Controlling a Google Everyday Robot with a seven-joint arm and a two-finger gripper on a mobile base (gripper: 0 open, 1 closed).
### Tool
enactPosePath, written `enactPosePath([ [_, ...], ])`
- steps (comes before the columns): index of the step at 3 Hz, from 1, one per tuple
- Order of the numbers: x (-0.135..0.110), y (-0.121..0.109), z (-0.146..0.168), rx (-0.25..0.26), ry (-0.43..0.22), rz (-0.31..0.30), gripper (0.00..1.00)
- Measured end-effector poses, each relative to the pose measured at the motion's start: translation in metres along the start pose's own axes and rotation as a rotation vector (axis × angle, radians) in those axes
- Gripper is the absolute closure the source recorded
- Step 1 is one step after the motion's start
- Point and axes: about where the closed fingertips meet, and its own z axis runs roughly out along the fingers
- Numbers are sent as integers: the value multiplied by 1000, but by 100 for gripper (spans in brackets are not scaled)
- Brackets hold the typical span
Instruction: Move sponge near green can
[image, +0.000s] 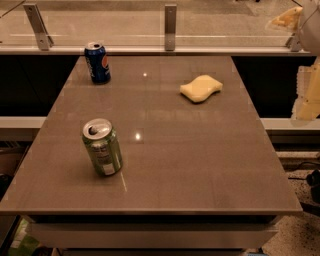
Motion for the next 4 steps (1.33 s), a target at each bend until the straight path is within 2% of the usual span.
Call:
enactPosePath([
  [1,8,-18,2,-20,26,-155,0],
  [2,14,-31,8,-34,37,-245,0],
  [3,14,-40,17,-46,50,-289,0],
  [4,13,-43,17,-33,49,-290,0],
])
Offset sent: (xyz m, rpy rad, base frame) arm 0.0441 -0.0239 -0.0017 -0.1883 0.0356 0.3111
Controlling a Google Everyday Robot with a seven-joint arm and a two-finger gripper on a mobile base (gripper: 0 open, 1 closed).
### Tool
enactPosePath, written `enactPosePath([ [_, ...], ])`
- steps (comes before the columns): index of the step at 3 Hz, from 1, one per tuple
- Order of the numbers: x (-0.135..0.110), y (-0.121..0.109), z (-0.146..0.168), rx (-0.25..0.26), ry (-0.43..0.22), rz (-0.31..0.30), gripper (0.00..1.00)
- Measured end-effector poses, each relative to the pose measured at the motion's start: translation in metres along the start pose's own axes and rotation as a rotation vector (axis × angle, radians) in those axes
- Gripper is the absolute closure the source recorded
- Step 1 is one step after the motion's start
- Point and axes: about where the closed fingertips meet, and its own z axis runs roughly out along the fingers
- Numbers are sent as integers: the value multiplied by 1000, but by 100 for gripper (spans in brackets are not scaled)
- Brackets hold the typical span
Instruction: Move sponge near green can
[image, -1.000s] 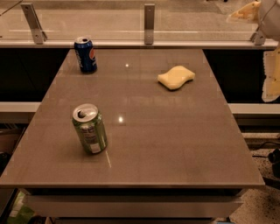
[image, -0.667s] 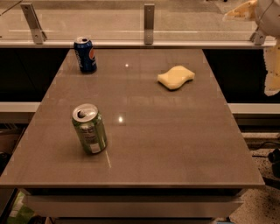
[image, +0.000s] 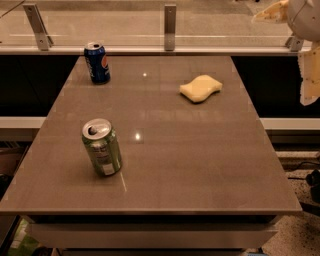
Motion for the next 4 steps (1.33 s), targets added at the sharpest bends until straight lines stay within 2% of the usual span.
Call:
enactPosePath([
  [1,1,-9,-2,-15,18,-12,0],
  [3,-1,-44,39,-89,24,-60,0],
  [4,-4,-53,64,-128,17,-79,0],
])
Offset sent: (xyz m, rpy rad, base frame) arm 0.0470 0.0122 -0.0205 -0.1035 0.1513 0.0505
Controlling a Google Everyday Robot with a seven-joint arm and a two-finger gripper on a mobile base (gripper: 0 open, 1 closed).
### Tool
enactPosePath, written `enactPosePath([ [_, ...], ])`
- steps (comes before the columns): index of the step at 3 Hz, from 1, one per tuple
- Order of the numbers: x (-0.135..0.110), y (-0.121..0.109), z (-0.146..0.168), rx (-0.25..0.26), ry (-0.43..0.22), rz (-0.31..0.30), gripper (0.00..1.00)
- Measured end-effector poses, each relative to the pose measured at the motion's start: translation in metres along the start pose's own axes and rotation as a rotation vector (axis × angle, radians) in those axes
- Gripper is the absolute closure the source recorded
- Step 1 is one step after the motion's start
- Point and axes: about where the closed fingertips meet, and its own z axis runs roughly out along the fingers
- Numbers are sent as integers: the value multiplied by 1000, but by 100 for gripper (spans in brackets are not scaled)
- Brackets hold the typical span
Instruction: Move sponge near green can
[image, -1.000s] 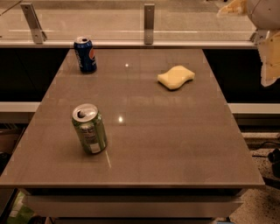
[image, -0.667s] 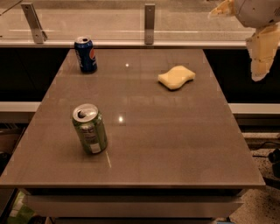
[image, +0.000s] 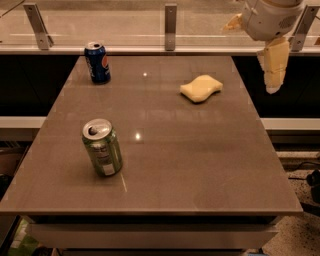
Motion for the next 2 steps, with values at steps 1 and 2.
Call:
enactPosePath([
  [1,-3,-11,21,-27,-10,-27,0],
  [2,-11,-25,40,-49,-28,-61,0],
])
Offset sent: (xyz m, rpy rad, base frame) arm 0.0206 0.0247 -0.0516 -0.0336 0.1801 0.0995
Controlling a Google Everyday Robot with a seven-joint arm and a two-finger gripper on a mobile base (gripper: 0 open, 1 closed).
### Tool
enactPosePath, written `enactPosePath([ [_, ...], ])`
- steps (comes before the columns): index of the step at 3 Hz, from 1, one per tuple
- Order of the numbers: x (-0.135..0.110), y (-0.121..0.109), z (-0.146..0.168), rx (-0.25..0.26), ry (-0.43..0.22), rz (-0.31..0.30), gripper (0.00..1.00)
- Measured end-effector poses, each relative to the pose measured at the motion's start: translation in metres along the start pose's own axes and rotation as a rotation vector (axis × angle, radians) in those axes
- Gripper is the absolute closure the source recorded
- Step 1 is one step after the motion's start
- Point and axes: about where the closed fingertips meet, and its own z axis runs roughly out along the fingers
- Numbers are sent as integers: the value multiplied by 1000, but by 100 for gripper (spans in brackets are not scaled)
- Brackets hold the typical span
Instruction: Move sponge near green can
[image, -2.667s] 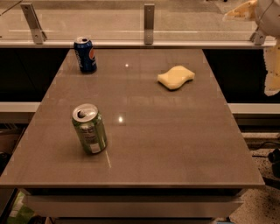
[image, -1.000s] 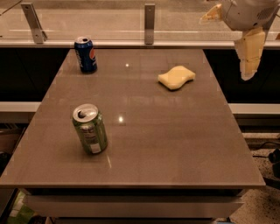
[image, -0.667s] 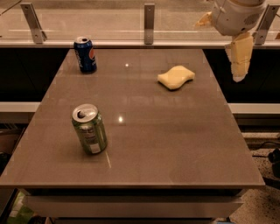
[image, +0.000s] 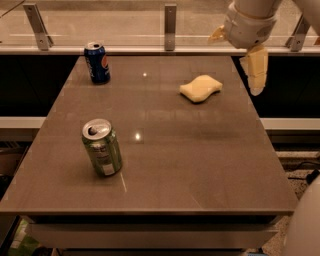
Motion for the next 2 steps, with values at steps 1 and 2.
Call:
enactPosePath([
  [1,-7,-14,13,-16,-12,-30,0],
  [2,-15,-31,25,-28,-22,-61,0],
])
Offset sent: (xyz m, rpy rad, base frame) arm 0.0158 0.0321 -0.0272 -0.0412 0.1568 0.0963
